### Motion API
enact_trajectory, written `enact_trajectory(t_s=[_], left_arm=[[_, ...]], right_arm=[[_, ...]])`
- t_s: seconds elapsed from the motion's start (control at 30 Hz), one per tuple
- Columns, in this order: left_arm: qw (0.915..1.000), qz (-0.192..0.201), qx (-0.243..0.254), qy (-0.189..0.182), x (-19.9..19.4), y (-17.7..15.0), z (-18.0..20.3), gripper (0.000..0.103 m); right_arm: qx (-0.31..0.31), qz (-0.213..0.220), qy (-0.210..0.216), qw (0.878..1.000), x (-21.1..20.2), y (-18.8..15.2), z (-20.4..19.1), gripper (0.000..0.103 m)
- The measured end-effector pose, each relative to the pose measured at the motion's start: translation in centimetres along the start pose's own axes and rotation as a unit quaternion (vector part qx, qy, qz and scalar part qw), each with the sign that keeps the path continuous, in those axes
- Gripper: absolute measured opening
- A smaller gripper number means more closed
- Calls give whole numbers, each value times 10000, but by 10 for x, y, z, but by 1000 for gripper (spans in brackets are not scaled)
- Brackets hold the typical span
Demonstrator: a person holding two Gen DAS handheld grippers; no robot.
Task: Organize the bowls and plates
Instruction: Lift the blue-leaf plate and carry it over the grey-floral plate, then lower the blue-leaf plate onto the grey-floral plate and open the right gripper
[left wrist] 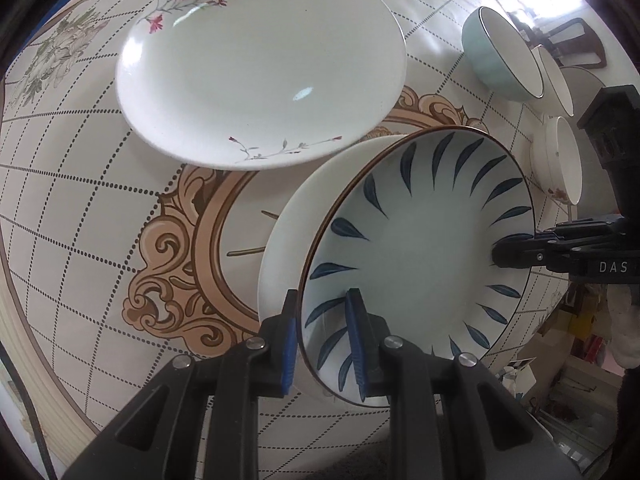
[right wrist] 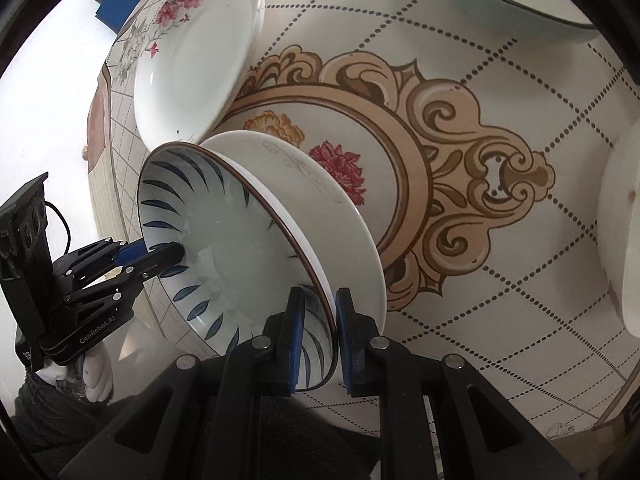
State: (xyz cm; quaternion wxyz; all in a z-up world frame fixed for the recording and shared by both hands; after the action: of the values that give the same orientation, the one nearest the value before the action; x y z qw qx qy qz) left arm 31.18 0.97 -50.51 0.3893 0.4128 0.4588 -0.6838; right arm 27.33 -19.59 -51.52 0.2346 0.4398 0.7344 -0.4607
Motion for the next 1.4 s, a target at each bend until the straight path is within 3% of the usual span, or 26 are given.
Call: enact_trajectory(t_s=[0.17,0.87,1.17,1.33,1.4], left_arm=[[9999,-63,11,95,9,0,0,20],[9988,-290,-165,347,28,-1,4,20],[9953,-750,-549,289,29,-1,0,20],[9926,-879,-762,353,27,-1,-2,21],[9914,-923,-814,436,26,0,-2,21]], right_arm=[[60,-37,-41,10000,10,-1,6,18],[442,-220,-540,9973,38,22,-43,20],[771,-332,-723,9938,39,34,-52,24],[999,-334,-760,9915,41,37,-60,32],[987,-353,-834,9910,43,38,-68,42]])
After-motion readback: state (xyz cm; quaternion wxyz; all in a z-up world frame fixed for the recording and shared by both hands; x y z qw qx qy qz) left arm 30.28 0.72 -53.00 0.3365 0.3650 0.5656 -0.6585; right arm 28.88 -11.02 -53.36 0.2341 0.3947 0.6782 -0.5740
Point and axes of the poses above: each gripper's, at about its wrist camera, not at the fingertips, and x roughly the way its jaws point, z to its right, y to its top, the point moved 9 cm from there along x, roughly the way its jaws point, and after that the axes turned 13 degrees about -z, right-handed, at the moved point
